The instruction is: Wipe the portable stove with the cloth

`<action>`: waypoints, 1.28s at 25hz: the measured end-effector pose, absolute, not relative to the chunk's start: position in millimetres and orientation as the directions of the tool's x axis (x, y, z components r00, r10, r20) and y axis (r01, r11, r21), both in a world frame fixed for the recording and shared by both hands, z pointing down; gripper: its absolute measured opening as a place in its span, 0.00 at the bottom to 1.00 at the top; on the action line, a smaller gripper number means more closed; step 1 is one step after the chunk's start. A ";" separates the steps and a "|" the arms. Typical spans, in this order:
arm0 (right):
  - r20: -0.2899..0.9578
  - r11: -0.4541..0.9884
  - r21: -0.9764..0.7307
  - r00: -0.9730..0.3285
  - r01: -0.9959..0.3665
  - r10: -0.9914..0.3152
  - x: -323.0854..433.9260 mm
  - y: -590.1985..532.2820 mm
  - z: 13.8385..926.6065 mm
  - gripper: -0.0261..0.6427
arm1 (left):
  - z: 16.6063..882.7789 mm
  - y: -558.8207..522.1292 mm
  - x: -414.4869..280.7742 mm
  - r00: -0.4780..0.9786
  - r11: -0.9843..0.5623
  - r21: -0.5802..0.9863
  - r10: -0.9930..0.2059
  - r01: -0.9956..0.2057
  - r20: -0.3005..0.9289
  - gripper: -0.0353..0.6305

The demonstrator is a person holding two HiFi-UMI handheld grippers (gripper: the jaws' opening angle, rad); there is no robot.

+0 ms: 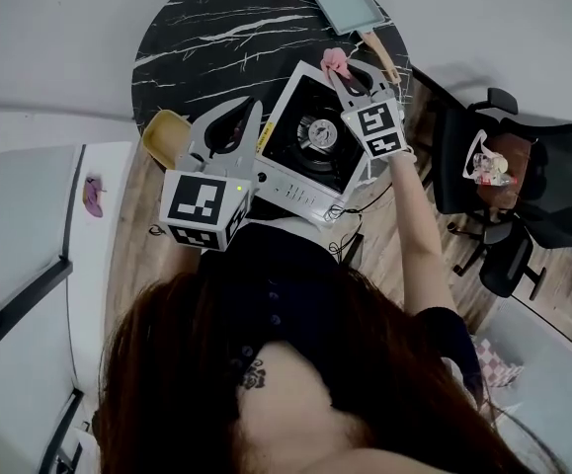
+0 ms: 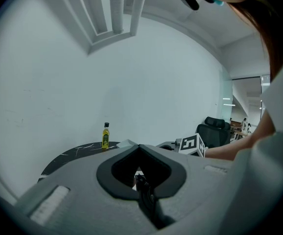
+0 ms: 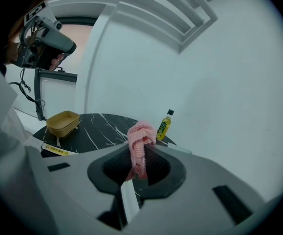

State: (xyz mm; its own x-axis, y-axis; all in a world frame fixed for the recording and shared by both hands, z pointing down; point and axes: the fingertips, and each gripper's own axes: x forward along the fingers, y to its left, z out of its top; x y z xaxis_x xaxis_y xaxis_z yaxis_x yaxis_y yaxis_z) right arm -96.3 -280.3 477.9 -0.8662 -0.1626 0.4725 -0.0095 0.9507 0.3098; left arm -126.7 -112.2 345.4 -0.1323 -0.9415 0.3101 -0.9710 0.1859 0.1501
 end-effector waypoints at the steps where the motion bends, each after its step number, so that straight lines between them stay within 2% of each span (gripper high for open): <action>1: 0.476 0.951 0.310 -0.866 0.003 -0.153 -99.1 -280.6 481.3 0.14 | 346.6 -112.7 -127.6 -0.136 0.189 0.149 -0.940 -0.971 0.312 0.07; 15: 0.565 0.951 0.259 -0.825 0.167 -0.009 -131.3 -283.8 534.3 0.14 | 354.4 -123.4 -131.5 -0.139 0.192 0.141 -0.938 -0.971 0.317 0.07; 25: 0.611 0.964 0.157 -0.788 0.213 0.075 -141.3 -283.5 566.0 0.14 | 359.1 -127.7 -137.4 -0.164 0.207 0.105 -0.934 -0.973 0.318 0.07; 32: 0.642 0.958 0.144 -0.760 0.247 0.099 -143.8 -283.3 580.5 0.14 | 368.0 -126.3 -141.7 -0.175 0.222 0.100 -0.920 -0.970 0.350 0.07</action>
